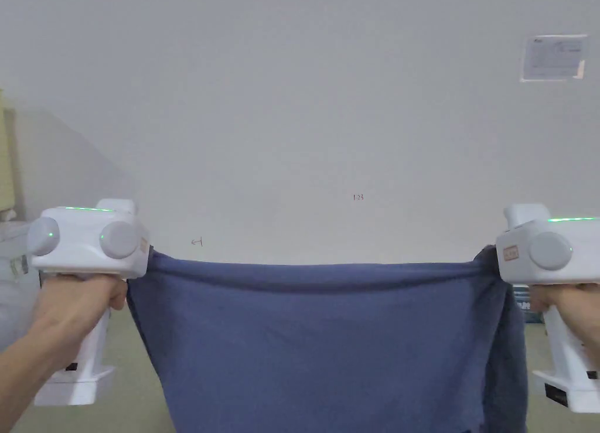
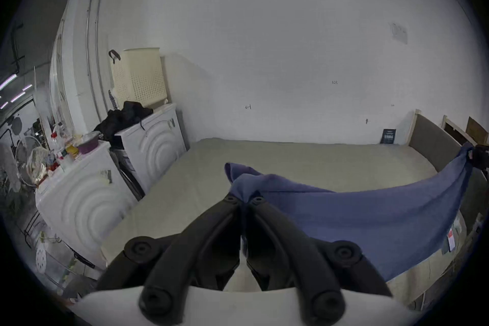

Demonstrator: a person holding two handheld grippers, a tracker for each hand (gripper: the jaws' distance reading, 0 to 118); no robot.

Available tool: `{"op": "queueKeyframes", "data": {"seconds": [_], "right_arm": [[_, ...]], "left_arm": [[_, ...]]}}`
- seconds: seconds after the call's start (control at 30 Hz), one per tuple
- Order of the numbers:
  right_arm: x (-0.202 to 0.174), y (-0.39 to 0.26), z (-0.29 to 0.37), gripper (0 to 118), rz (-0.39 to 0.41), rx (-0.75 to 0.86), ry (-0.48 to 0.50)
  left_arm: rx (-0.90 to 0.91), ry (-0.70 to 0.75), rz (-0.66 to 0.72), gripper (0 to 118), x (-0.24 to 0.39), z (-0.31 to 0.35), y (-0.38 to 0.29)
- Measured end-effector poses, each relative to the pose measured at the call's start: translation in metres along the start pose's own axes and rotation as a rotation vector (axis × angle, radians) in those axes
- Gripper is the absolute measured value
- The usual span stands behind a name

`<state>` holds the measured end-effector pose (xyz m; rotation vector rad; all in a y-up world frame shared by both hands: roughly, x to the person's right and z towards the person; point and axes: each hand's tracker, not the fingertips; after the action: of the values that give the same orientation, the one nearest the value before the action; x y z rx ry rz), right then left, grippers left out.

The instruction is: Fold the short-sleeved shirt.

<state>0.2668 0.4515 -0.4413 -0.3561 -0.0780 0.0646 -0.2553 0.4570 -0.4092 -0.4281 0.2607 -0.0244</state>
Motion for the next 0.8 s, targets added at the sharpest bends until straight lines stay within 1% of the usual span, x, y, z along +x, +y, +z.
{"op": "queueKeyframes", "data": {"seconds": [0.07,0.13,0.27,0.33,0.47,0.53,0.6,0.7,0.73,0.8], "right_arm": [[-0.002,0.008,-0.021,8,0.007,0.008,-0.003],[-0.005,0.014,-0.043,8,0.020,0.032,-0.030],[-0.013,0.018,-0.080,8,0.012,0.022,-0.041],[-0.018,0.015,-0.101,8,0.022,0.022,-0.051],[-0.025,-0.004,-0.141,8,0.004,0.022,-0.053],[-0.029,-0.023,-0.163,8,0.003,-0.007,-0.067],[-0.031,-0.048,-0.181,8,-0.012,-0.053,-0.059],[-0.034,-0.107,-0.200,8,-0.018,-0.125,-0.039],[-0.034,-0.131,-0.204,8,-0.018,-0.162,-0.018],[-0.034,-0.172,-0.210,8,-0.010,-0.218,-0.027]], "left_arm": [[0.007,0.017,0.002,2,0.010,-0.020,0.009],[0.013,0.024,-0.012,2,0.018,-0.041,0.016],[0.035,0.036,-0.039,2,0.032,-0.082,0.022],[0.036,0.037,-0.042,2,0.037,-0.104,0.023],[0.061,0.024,-0.024,2,0.042,-0.142,0.007],[0.023,0.000,-0.038,2,0.046,-0.166,-0.011],[-0.016,-0.003,-0.043,2,0.050,-0.186,-0.034],[-0.090,-0.051,0.044,2,0.051,-0.210,-0.085],[-0.127,-0.072,0.050,2,0.051,-0.218,-0.104],[-0.186,-0.063,0.022,2,0.053,-0.229,-0.139]]}}
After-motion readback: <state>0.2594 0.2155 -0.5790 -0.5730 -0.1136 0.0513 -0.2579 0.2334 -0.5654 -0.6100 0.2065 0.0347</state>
